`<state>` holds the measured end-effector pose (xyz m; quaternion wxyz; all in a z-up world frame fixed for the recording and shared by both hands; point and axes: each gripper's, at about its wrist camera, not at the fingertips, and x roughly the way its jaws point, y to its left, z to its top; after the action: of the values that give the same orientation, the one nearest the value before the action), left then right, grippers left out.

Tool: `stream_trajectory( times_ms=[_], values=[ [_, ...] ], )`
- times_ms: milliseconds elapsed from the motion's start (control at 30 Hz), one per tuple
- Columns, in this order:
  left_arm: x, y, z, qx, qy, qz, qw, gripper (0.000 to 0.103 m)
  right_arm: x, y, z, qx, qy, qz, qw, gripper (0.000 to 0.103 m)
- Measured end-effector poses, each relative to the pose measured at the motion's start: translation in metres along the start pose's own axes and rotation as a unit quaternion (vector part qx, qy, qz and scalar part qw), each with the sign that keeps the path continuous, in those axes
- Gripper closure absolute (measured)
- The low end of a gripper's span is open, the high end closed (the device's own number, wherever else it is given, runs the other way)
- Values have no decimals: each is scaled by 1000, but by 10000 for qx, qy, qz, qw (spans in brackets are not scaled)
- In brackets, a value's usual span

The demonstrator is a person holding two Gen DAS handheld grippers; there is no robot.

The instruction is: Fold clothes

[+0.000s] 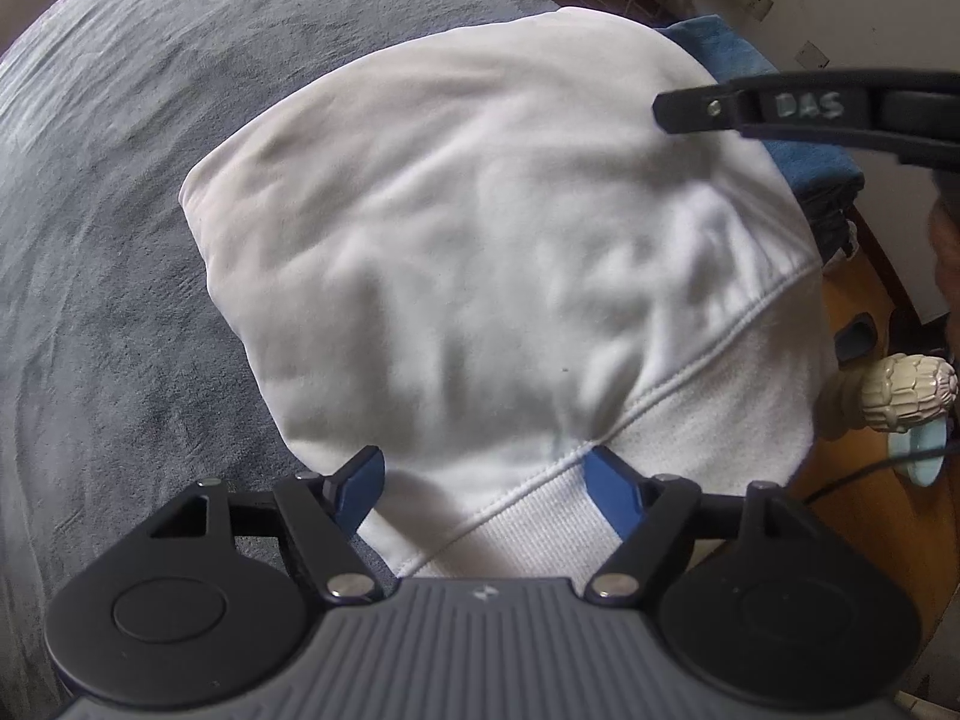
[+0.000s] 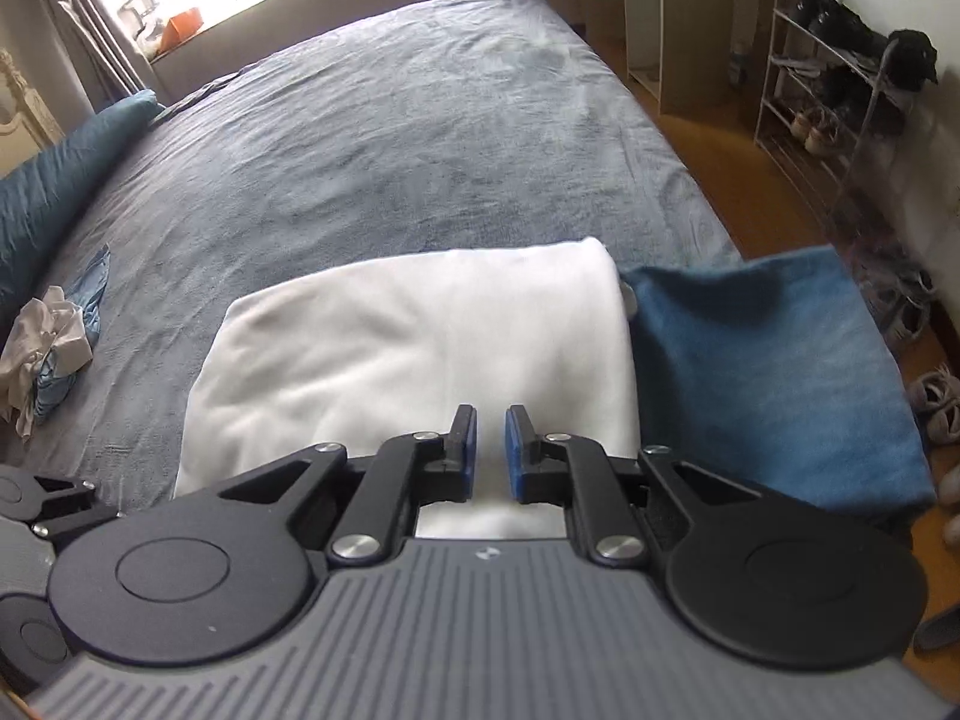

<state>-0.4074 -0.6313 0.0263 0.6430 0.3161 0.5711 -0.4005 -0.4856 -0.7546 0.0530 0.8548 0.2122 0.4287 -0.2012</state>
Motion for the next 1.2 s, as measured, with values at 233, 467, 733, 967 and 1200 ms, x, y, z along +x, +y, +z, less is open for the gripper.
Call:
stream_trajectory(
  times_ms=[233,467,733,967,1200],
  values=[
    [-12,8,-4,-277,-143,-34,9995,32,17,-12,1,-117,305,164,9993,93],
    [-47,30,7,-705,-1116,-292,9908,34,4,-27,26,64,-33,759,9971,92],
    [-2,56,25,-1464,-673,-218,9867,41,38,-57,34,209,348,876,9953,96],
    [-11,71,52,-1715,-1267,-499,9757,40,45,-82,56,763,111,998,9920,91],
    [16,87,59,-1749,-1048,-310,9785,41,48,-118,38,1922,371,1353,9713,89]
  ],
)
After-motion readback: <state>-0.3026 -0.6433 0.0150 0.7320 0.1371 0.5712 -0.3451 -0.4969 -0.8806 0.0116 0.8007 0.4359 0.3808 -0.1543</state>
